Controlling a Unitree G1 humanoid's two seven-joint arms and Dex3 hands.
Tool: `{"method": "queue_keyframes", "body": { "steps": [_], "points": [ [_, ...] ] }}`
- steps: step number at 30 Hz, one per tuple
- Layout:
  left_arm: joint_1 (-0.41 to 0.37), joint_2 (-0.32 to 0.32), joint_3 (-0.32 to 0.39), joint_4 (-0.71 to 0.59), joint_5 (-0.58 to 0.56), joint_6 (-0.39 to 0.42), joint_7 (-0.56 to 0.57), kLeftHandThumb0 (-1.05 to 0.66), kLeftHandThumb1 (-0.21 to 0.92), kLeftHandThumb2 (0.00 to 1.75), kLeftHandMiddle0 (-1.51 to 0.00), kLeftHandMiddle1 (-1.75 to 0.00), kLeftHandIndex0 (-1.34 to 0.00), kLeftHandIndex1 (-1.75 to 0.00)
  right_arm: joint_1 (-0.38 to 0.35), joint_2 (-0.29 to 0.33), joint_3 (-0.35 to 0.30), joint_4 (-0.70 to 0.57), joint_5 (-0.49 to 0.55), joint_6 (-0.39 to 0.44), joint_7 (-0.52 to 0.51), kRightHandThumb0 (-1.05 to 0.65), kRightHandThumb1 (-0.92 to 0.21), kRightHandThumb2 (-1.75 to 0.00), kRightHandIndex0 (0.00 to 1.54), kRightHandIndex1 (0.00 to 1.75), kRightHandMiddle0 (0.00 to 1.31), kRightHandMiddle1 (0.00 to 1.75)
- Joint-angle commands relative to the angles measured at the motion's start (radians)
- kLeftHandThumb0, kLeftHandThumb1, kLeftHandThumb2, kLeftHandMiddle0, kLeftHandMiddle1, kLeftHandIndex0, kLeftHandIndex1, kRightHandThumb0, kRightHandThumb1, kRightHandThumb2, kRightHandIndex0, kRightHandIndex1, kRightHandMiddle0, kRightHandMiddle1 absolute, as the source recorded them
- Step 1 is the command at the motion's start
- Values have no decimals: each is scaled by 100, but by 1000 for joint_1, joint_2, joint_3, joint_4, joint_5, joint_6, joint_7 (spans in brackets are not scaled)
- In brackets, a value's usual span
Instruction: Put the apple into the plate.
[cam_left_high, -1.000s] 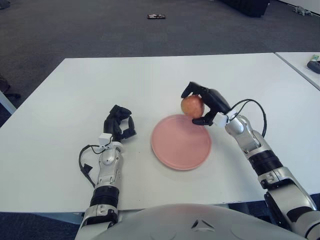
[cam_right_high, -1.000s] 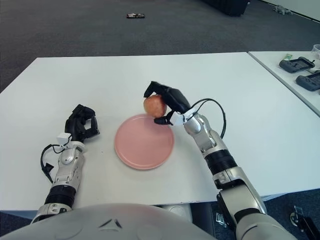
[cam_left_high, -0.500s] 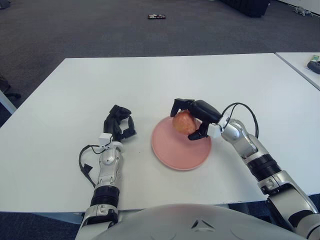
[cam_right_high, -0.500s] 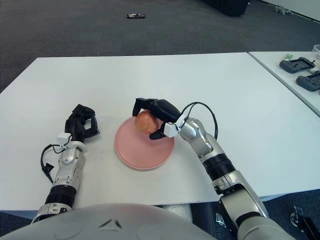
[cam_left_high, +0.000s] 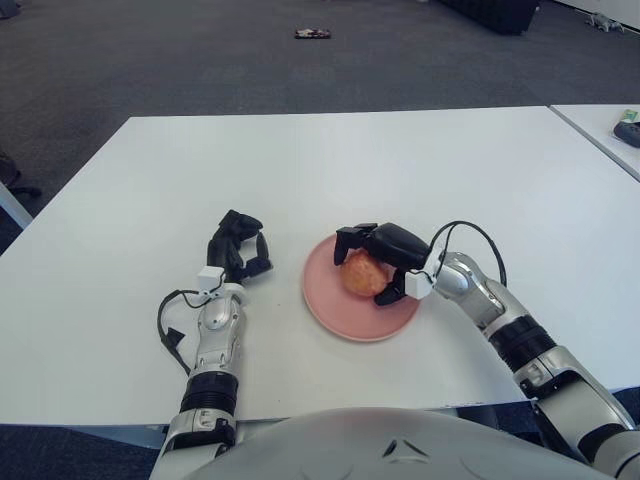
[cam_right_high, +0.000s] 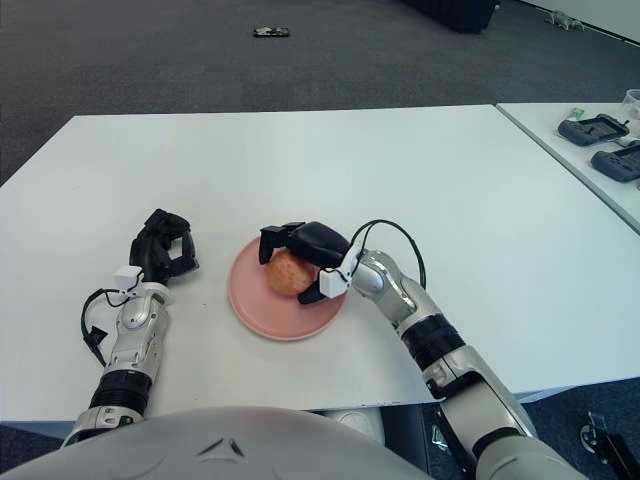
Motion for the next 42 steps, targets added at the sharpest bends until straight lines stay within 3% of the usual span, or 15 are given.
{"method": "queue_keyframes", "body": {
  "steps": [1, 6, 13, 21, 22, 23, 24, 26, 27, 29, 32, 34, 36, 39, 42],
  "points": [
    [34, 0, -1, 46, 6, 31, 5, -50, 27, 139, -115, -175, -65, -175, -18, -17, 32, 33, -38, -40, 21, 0, 12, -175, 98, 156, 73, 175],
    [34, -1, 1, 47, 1, 32, 1, -50, 27, 139, -115, -175, -65, -175, -25, -22, 49, 46, -54, -52, 30, 0, 12, -175, 97, 158, 73, 175],
    [32, -7, 5, 45, -7, 36, 2, -50, 26, 139, -115, -175, -65, -175, 12, -24, 53, 13, -54, 2, 51, 0, 11, -175, 98, 159, 71, 175],
    [33, -8, 6, 42, -15, 34, -4, -50, 27, 138, -114, -175, -65, -175, 35, -42, 52, -29, -115, 27, 14, 0, 2, -168, 87, 171, 66, 170],
    [33, -9, 6, 42, -15, 32, -3, -50, 27, 138, -115, -175, -65, -175, 37, -46, 52, -34, -117, 29, 15, 0, -15, -148, 71, 173, 60, 165],
    [33, -11, 7, 42, -17, 29, -4, -50, 27, 138, -115, -175, -65, -175, 37, -51, 52, -39, -117, 28, 21, 0, -21, -140, 65, 173, 58, 164],
    [33, -12, 8, 42, -20, 29, -5, -50, 27, 138, -115, -175, -65, -175, 35, -54, 52, -42, -117, 29, 25, -8, -35, -123, 48, 170, 51, 165],
    [32, -13, 8, 42, -22, 29, -6, -50, 27, 138, -116, -175, -65, -175, 32, -57, 54, -43, -118, 30, 29, -29, -29, -126, 20, 147, 21, 154],
    [33, -12, 7, 42, -22, 32, -8, -50, 27, 138, -116, -175, -65, -175, 26, -64, 53, -47, -123, 22, 27, -32, -28, -127, 16, 143, 17, 153],
    [35, -11, 4, 42, -18, 33, -6, -50, 27, 138, -115, -175, -65, -175, 16, -78, 51, -54, -132, 6, 23, -45, -29, -123, 6, 109, 7, 132],
    [36, -12, 2, 42, -10, 28, 5, -50, 27, 138, -115, -175, -65, -175, 10, -88, 48, -58, -143, -10, 12, -56, -35, -114, 2, 67, 2, 100],
    [34, -12, 3, 42, -10, 29, 8, -50, 27, 138, -115, -175, -65, -175, 9, -90, 47, -56, -148, -15, 3, -60, -38, -110, 1, 51, 1, 86],
    [35, -11, 1, 40, -9, 33, 8, -50, 27, 138, -115, -175, -65, -175, 12, -93, 42, -55, -142, -27, -10, -68, -45, -103, 0, 21, 0, 54],
    [35, -12, 1, 40, -10, 30, 6, -50, 27, 138, -115, -175, -65, -175, 15, -95, 34, -53, -132, -38, -22, -77, -51, -96, 0, 7, 0, 20],
    [36, -11, 1, 40, -14, 29, -2, -50, 27, 139, -115, -175, -65, -175, 16, -93, 29, -50, -123, -43, -30, -82, -56, -89, 0, 2, 0, 7]
  ]
}}
